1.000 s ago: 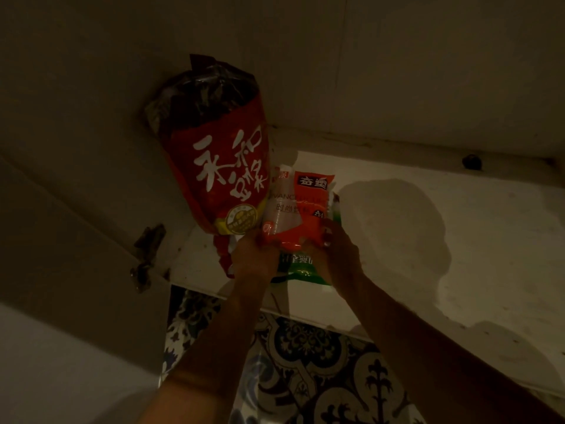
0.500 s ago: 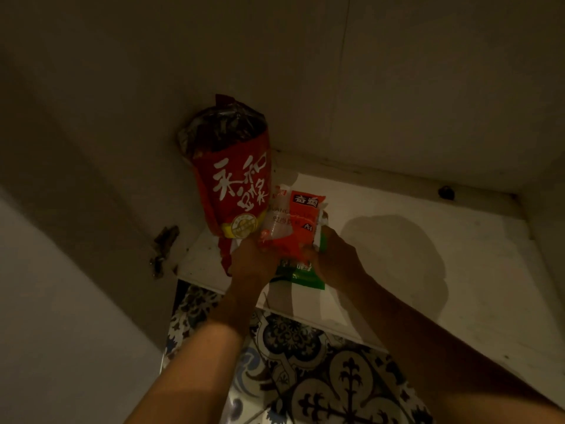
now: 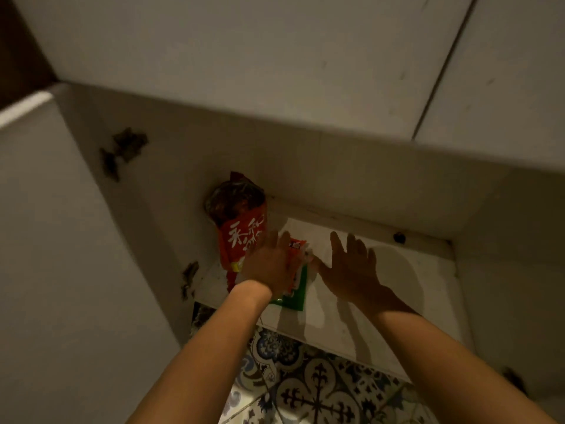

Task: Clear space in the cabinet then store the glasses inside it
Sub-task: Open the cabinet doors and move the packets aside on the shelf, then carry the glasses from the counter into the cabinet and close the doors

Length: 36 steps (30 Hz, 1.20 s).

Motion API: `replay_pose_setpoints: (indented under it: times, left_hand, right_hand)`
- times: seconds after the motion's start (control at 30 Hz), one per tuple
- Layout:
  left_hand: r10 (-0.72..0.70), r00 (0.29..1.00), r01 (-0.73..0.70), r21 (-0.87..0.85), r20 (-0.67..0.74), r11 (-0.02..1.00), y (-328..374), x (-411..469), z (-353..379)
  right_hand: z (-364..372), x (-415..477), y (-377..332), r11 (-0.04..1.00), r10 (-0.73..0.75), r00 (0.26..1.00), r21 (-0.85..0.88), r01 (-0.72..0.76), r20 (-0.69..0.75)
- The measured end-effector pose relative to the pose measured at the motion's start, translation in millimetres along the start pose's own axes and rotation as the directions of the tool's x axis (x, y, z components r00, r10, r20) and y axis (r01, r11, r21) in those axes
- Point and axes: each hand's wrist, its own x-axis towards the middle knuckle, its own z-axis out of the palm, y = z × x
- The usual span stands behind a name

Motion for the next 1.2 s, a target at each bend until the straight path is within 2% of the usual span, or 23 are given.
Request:
replay_pose_setpoints:
  times: [0.13,0.23,0.37,0.53,0.7,0.93,1.2]
  left_hand:
    - [-0.016,0.993,0.008,0.073,0.114,0.997,36.1,-23.8,-62.9]
    - [-0.057,0.973,0.004,0.232,0.222,0.973,64.8,-63.0,-115.6]
    - [-0.036,0.997,0.023,0.174,0.069,0.984,103.9,-117.0,-194.3]
    - [-0.01,0.999,0.006,0.12,0.033,0.993,160.9,-177.4,-286.7]
    - [0.012,0.998,-0.002,0.158,-0.065,0.987,210.9,-230.8,-369.1]
    - [-0.044,0.98,0.056,0.061,-0.196,0.997,242.3,-270.2,-448.7]
    - [-0.093,0.964,0.101,0.019,-0.25,0.995,231.3,-259.0,-524.2]
  right_hand:
    - [-60.7,-44.5,0.0,0.999,0.019,0.999,-0.043,-0.02,-0.032]
    - [-111.3,-88.3,-9.8,0.994,0.057,0.998,-0.098,-0.057,0.003]
    - [-206.1,-163.0,-28.2,0.994,0.086,0.996,-0.064,-0.085,0.004]
    - [-304.7,-253.0,-35.9,0.998,0.059,0.996,-0.024,-0.061,-0.069]
    - [-398.3,-308.9,-30.6,0.999,-0.007,0.973,-0.051,-0.005,-0.232]
    - [-494.5,-342.8,-35.9,0.998,-0.005,0.948,-0.054,-0.013,-0.32]
    - [-539.0,-319.3,-80.1,1.0,-0.019,0.947,0.004,0.021,-0.321]
